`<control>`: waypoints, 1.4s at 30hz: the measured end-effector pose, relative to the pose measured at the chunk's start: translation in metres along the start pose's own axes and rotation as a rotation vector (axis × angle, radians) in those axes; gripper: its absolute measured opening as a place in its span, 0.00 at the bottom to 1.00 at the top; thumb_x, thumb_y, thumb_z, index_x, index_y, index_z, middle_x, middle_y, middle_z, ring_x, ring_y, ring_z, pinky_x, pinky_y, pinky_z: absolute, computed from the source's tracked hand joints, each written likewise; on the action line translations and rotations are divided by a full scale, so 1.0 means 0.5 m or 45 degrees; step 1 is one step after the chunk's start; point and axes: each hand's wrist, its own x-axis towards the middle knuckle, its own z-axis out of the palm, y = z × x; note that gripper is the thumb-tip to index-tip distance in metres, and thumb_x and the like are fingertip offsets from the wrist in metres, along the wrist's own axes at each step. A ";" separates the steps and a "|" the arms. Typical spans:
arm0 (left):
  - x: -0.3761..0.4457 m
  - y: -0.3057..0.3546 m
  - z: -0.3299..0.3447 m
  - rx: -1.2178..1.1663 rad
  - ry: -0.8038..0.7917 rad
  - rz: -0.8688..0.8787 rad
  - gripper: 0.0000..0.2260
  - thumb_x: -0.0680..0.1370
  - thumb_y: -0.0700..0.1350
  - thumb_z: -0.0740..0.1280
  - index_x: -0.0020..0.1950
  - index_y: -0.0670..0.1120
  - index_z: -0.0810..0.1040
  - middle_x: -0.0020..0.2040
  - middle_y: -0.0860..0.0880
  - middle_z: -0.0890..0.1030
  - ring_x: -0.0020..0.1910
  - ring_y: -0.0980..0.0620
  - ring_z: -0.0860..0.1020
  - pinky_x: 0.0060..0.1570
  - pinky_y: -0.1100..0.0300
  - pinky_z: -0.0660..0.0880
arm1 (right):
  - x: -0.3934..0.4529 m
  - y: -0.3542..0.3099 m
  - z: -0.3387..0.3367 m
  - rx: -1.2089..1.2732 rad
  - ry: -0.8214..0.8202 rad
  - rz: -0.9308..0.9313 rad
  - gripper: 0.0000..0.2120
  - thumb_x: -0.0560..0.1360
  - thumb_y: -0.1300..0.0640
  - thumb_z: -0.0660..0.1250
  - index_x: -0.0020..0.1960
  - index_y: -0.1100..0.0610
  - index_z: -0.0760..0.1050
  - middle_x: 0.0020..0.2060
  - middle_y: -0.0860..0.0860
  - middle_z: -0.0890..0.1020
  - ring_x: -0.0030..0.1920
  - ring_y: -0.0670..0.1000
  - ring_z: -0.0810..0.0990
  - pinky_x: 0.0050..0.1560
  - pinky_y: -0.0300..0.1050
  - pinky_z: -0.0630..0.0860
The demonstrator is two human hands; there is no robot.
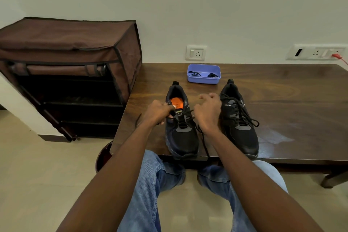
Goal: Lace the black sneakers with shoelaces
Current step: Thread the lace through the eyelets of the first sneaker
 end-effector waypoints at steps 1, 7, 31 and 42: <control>-0.001 0.001 0.000 -0.002 0.000 -0.001 0.11 0.78 0.47 0.70 0.43 0.39 0.82 0.37 0.42 0.85 0.18 0.56 0.71 0.19 0.63 0.65 | 0.000 0.000 0.007 -0.076 -0.093 -0.234 0.15 0.73 0.65 0.68 0.57 0.58 0.82 0.66 0.55 0.74 0.69 0.56 0.69 0.69 0.53 0.68; 0.002 -0.001 -0.002 0.006 0.017 -0.012 0.12 0.77 0.48 0.70 0.39 0.41 0.82 0.35 0.44 0.85 0.19 0.53 0.70 0.20 0.63 0.64 | -0.020 -0.002 0.034 -0.599 -0.606 -0.588 0.14 0.79 0.58 0.66 0.62 0.55 0.81 0.76 0.55 0.63 0.73 0.58 0.63 0.71 0.52 0.65; -0.003 0.000 -0.006 0.050 0.051 0.000 0.12 0.76 0.48 0.70 0.36 0.44 0.80 0.31 0.47 0.83 0.22 0.54 0.71 0.21 0.64 0.65 | -0.020 -0.006 0.035 -0.639 -0.681 -0.603 0.15 0.79 0.55 0.64 0.65 0.51 0.79 0.79 0.54 0.58 0.78 0.58 0.53 0.75 0.56 0.56; -0.006 0.001 -0.004 0.017 0.048 -0.027 0.11 0.77 0.48 0.70 0.40 0.41 0.82 0.34 0.44 0.84 0.21 0.56 0.70 0.20 0.65 0.64 | 0.000 -0.026 -0.018 0.278 -0.019 0.181 0.13 0.77 0.64 0.62 0.38 0.50 0.78 0.39 0.49 0.81 0.42 0.52 0.81 0.43 0.49 0.78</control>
